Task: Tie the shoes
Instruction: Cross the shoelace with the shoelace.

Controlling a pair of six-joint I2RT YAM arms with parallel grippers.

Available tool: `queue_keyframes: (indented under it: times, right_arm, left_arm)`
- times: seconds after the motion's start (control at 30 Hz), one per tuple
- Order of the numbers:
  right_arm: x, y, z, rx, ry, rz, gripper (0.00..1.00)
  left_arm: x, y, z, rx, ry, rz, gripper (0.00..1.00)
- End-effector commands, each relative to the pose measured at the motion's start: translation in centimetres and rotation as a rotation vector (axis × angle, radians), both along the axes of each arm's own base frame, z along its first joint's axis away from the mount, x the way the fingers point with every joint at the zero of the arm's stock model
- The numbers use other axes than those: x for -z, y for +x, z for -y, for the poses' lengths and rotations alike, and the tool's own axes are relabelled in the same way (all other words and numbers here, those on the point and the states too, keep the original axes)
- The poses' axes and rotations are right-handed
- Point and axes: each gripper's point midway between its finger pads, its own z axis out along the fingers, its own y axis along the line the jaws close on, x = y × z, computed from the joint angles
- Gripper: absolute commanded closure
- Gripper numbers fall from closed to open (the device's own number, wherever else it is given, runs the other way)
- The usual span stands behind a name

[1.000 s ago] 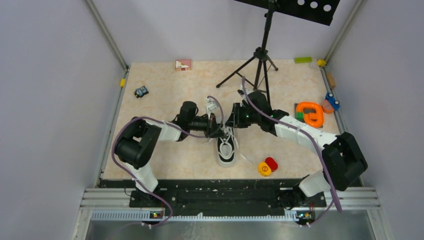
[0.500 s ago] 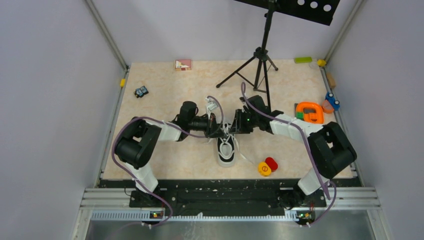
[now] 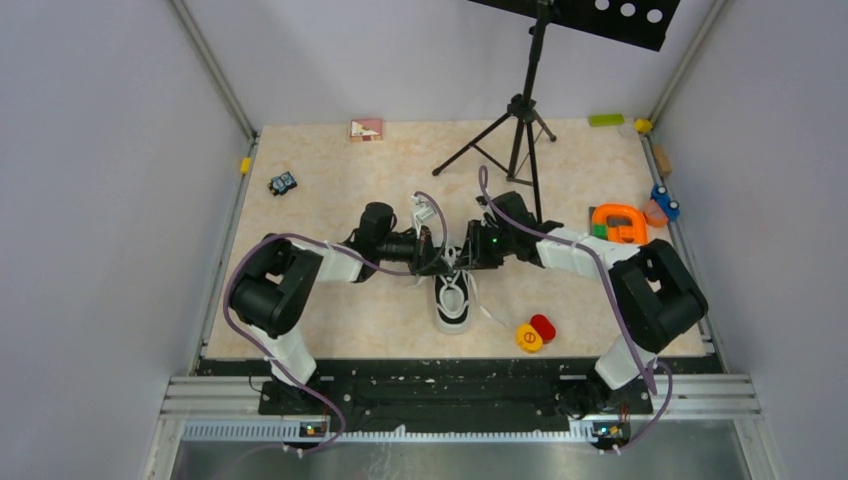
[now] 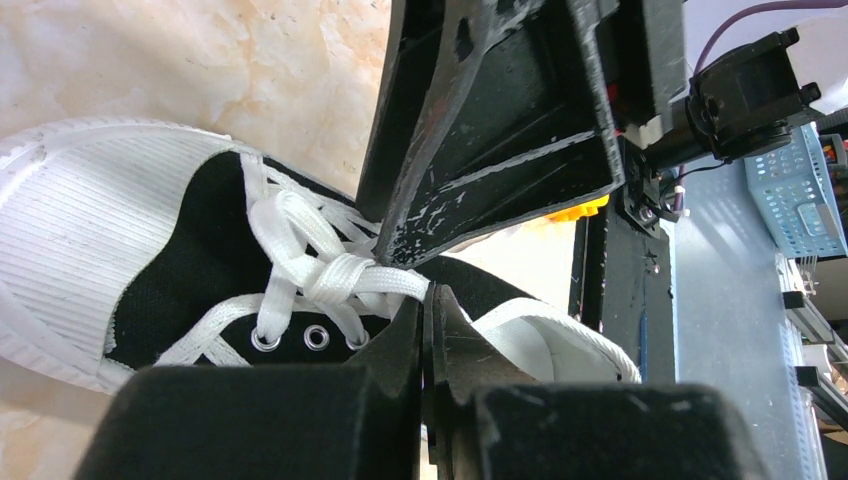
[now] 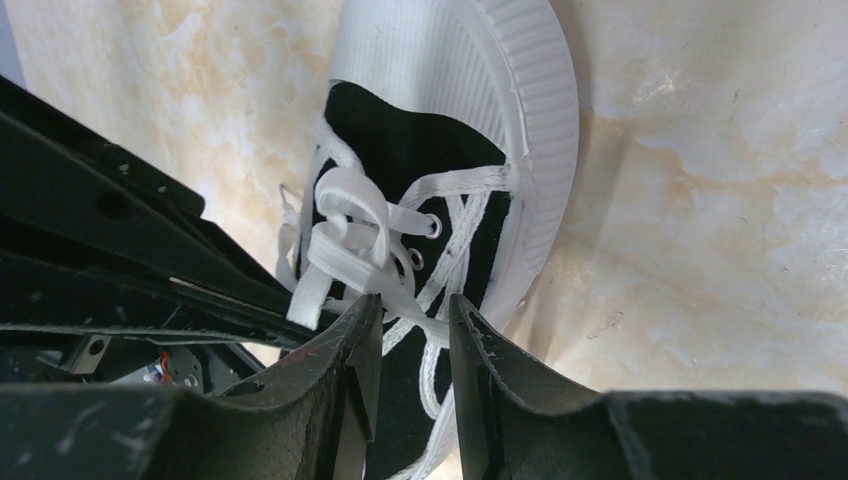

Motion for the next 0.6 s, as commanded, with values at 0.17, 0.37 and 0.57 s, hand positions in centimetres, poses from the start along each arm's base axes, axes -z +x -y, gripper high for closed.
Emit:
queue_keyframes:
  times: [0.17, 0.37, 0.57]
  right_arm:
    - [-0.3, 1.1, -1.3, -0.023, 0.001, 0.041, 0.69]
    - [-1.2, 1.4, -1.1, -0.007, -0.012, 0.071, 1.0]
    - [-2.3, 1.3, -0.8, 0.01, 0.003, 0.099, 1.0]
  left_arm:
    - [-1.8, 0.7, 0.3, 0.014, -0.039, 0.058, 1.0]
    - [-1.8, 1.0, 0.1, -0.016, -0.023, 0.055, 0.85]
    - [-1.9, 1.5, -0.2, -0.065, -0.002, 0.057, 0.62]
